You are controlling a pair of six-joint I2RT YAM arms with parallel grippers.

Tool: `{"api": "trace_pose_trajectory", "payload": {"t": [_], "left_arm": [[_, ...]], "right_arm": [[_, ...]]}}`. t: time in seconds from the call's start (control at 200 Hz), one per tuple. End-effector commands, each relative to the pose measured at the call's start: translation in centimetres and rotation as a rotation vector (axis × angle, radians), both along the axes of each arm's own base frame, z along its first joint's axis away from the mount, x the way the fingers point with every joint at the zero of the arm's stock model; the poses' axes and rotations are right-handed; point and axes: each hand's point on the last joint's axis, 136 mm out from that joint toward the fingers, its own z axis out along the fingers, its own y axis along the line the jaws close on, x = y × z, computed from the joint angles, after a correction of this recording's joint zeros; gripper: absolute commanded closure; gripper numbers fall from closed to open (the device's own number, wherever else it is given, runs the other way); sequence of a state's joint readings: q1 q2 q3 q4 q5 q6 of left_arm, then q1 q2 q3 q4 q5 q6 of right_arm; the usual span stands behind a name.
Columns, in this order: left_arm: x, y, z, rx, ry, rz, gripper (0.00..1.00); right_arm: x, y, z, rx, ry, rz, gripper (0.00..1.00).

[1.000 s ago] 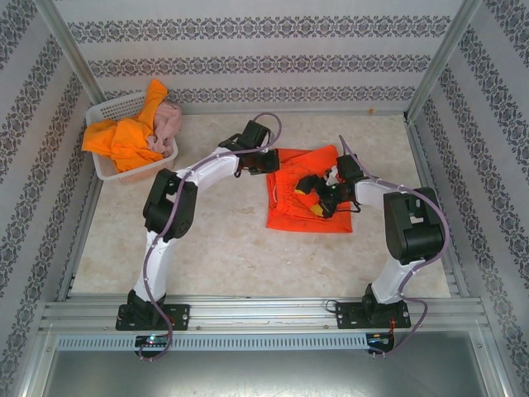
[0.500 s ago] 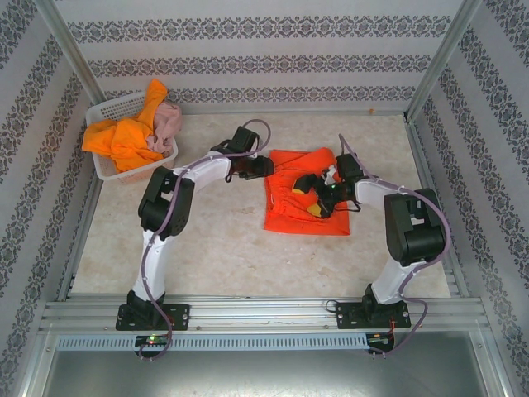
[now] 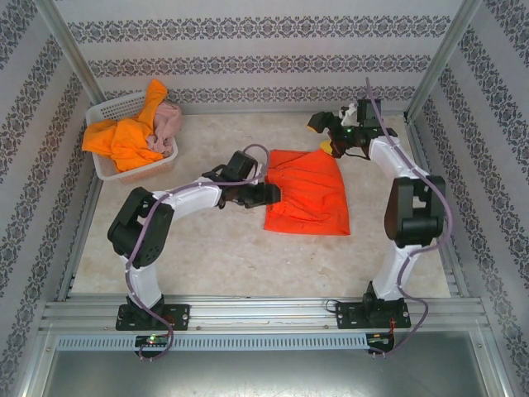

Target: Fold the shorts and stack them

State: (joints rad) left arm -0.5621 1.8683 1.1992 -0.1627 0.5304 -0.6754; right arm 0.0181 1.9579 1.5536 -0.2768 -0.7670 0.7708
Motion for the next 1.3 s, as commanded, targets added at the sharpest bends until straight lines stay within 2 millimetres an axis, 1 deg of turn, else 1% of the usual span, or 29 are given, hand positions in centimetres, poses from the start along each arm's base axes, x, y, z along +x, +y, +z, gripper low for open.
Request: {"api": "trace_pose_trajectory", "payload": {"t": [0.0,0.12,0.225,0.37,0.475,0.55,0.594,0.664,0.729,0.799,0.904,1.019,1.114,1.184,1.269,1.299], "left_arm": [[1.0,-1.2,0.8,-0.071,-0.024,0.026,0.43],[1.3,-1.9,0.4,-0.083,-0.014,0.025,0.48],[1.7,-2.2,0.3,-0.083,-0.021,0.026,0.51],[2.0,-2.7,-0.2,-0.090,-0.004,0.021,0.59],[2.0,-3.1,-0.5,-0.097,0.006,0.020,0.61],[1.9,-3.3,-0.7,-0.099,0.011,0.016,0.65],[1.8,-3.4,-0.8,-0.102,0.015,0.015,0.70],[1.7,-3.5,-0.8,-0.108,0.021,0.010,0.82],[1.3,-3.2,-1.0,-0.095,0.029,0.009,0.92],[0.7,-2.7,-0.8,-0.085,0.029,0.006,1.00],[-0.3,-2.1,-0.5,-0.078,0.040,0.003,1.00],[-1.4,-1.6,-0.7,-0.081,0.072,0.000,1.00],[-2.3,-0.8,-1.3,-0.064,0.091,0.010,1.00],[-2.5,0.0,-1.4,-0.047,0.092,0.024,1.00],[-2.7,1.1,-2.3,-0.023,0.107,0.046,1.00],[-2.8,1.1,-2.6,-0.027,0.114,0.049,0.97]], "right_arm": [[1.8,-0.7,-1.9,-0.017,0.029,-0.005,0.05],[3.3,-1.0,-3.6,-0.014,0.056,-0.013,0.05],[4.2,-1.2,-5.1,-0.014,0.079,-0.022,0.05],[4.8,-1.4,-7.1,-0.013,0.112,-0.031,0.05],[5.0,-1.5,-8.2,-0.013,0.128,-0.033,0.05],[5.1,-1.6,-8.8,-0.016,0.139,-0.038,0.05],[5.2,-1.6,-9.3,-0.019,0.144,-0.041,0.04],[5.3,-1.8,-9.8,-0.023,0.147,-0.045,0.04],[5.6,-1.9,-10.4,-0.025,0.149,-0.050,0.04],[5.8,-2.1,-11.0,-0.028,0.156,-0.056,0.04],[6.1,-2.3,-11.7,-0.029,0.164,-0.061,0.04],[6.3,-2.5,-12.5,-0.032,0.173,-0.066,0.04],[6.4,-2.9,-13.0,-0.041,0.178,-0.077,0.04],[6.5,-3.1,-13.3,-0.041,0.182,-0.083,0.04],[6.7,-3.2,-13.5,-0.038,0.185,-0.084,0.04],[6.7,-3.2,-13.6,-0.036,0.185,-0.082,0.04]]}}
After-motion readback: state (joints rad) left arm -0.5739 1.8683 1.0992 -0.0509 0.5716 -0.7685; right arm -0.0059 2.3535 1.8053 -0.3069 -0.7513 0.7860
